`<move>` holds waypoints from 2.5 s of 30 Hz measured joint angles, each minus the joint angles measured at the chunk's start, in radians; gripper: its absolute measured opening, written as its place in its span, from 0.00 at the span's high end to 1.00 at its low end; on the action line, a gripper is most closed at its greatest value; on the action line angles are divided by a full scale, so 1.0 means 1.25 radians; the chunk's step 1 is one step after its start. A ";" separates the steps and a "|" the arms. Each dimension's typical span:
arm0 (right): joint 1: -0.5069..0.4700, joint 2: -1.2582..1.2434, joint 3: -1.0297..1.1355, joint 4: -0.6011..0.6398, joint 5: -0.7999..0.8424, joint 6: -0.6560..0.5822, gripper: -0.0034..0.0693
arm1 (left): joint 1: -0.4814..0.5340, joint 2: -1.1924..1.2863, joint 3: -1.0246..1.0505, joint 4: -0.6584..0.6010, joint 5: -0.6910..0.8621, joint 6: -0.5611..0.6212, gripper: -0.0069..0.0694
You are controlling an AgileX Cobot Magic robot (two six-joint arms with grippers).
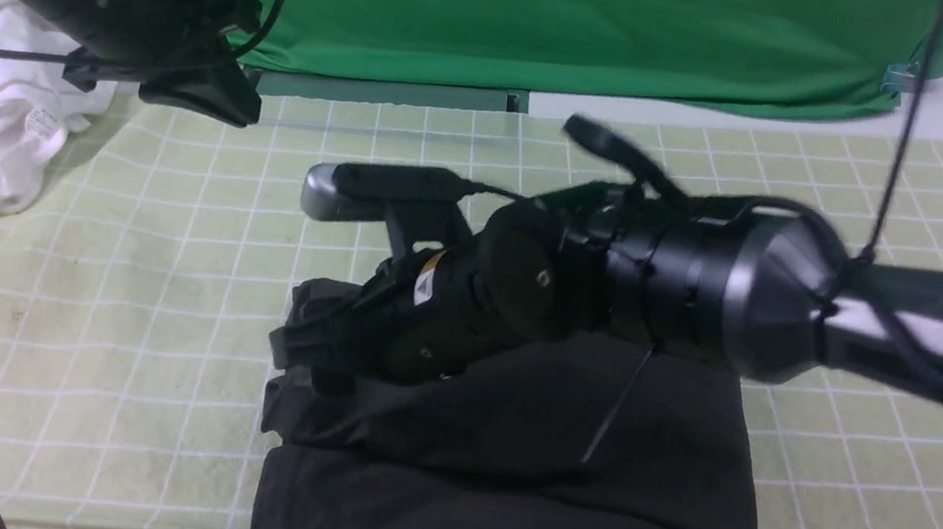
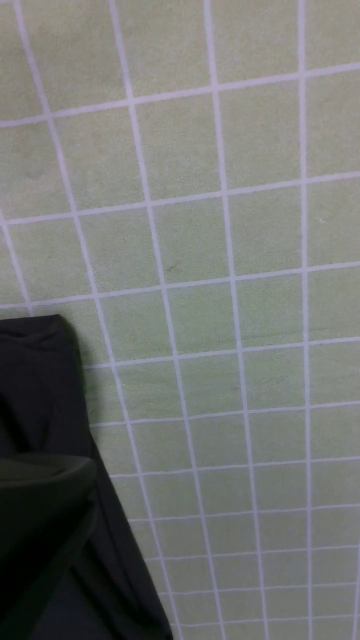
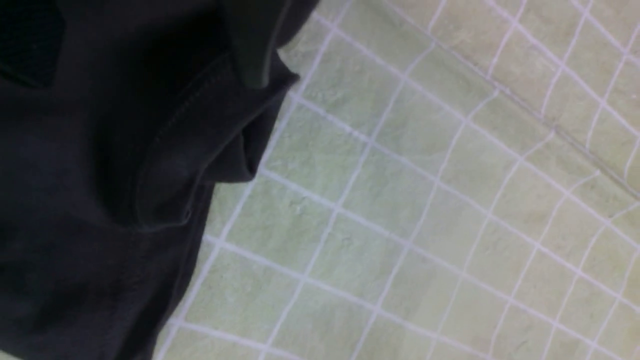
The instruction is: Fold a long-sleeved shirt over a green coffee tablecloth.
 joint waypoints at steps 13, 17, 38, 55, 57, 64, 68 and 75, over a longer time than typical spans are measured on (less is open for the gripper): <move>-0.212 -0.260 -0.042 -0.125 0.549 -0.139 0.81 | 0.000 -0.052 -0.004 0.018 0.082 -0.003 0.83; -0.236 -0.336 -0.015 -0.190 0.582 -0.141 0.93 | 0.000 -0.078 0.011 0.021 0.083 -0.006 0.82; -0.239 -1.083 0.388 -0.345 0.262 -0.136 0.94 | 0.001 -0.114 0.040 0.075 0.065 -0.030 0.80; -0.239 -1.317 0.776 -0.349 -0.235 -0.191 0.94 | 0.001 -0.114 0.040 0.050 0.035 -0.036 0.78; -0.239 -1.316 0.777 -0.350 -0.236 -0.199 0.93 | 0.001 -0.114 0.040 0.051 0.035 -0.037 0.78; -0.239 -1.316 0.777 -0.351 -0.240 -0.201 0.90 | 0.001 -0.114 0.040 0.040 0.033 -0.039 0.77; -0.239 -1.316 0.777 -0.351 -0.240 -0.201 0.89 | 0.001 -0.114 0.040 0.051 0.026 -0.039 0.77; -0.239 -1.316 0.777 -0.351 -0.240 -0.202 0.86 | 0.001 -0.114 0.040 0.101 0.021 -0.039 0.76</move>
